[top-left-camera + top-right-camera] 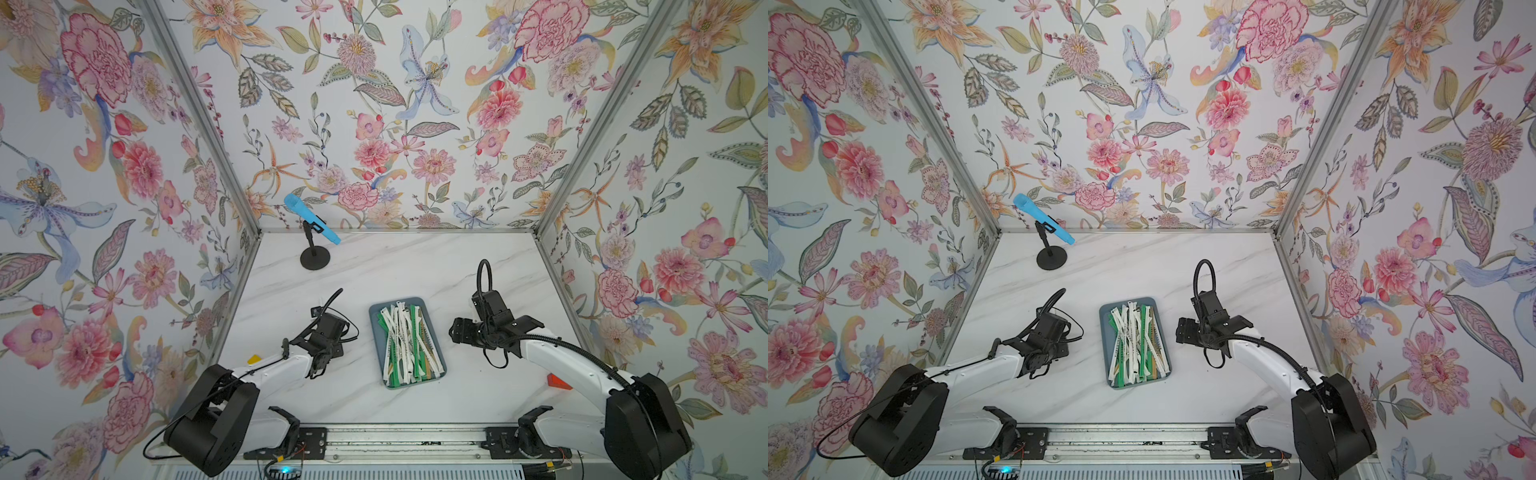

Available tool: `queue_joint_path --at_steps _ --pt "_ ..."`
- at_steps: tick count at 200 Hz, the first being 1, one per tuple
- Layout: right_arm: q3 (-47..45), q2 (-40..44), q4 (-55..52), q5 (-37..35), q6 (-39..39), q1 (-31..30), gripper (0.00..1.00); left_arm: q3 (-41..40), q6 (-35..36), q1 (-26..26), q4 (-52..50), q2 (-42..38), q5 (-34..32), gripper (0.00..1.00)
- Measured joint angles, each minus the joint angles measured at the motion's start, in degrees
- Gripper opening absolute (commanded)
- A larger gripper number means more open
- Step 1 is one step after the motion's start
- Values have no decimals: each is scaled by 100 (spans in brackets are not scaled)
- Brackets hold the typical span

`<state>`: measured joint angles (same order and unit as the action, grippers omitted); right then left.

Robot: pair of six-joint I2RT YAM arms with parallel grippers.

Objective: Put the straws into the storage box
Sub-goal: Pick up the straw from the center of the board.

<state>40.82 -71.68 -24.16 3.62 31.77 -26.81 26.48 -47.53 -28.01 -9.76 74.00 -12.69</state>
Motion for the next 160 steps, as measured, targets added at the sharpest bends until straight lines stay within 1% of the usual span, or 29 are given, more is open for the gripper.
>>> queue_joint_path --at_steps 24,37,52,70,88,114,134,160 --pt "0 0 0 -2 0 0 81 -52 -28 -31 -146 -374 87 0" --pt "0 0 0 -2 0 0 81 -37 -122 -175 -179 -741 94 0" --pt "0 0 0 -7 0 0 81 85 -323 -555 -214 -1071 157 0" --pt "0 0 0 -15 -2 11 81 337 -708 -1281 -125 -1202 201 0" --pt "0 0 0 -20 0 28 81 446 -1172 -2022 120 -1165 243 0" --pt "0 0 0 -24 -2 33 81 448 -1799 -2789 505 -850 345 0" --pt "0 0 0 -31 -2 46 81 452 -2105 -3093 787 -485 417 0" --pt "0 0 0 -61 -4 87 81 531 -2277 -3158 1034 -15 535 0"
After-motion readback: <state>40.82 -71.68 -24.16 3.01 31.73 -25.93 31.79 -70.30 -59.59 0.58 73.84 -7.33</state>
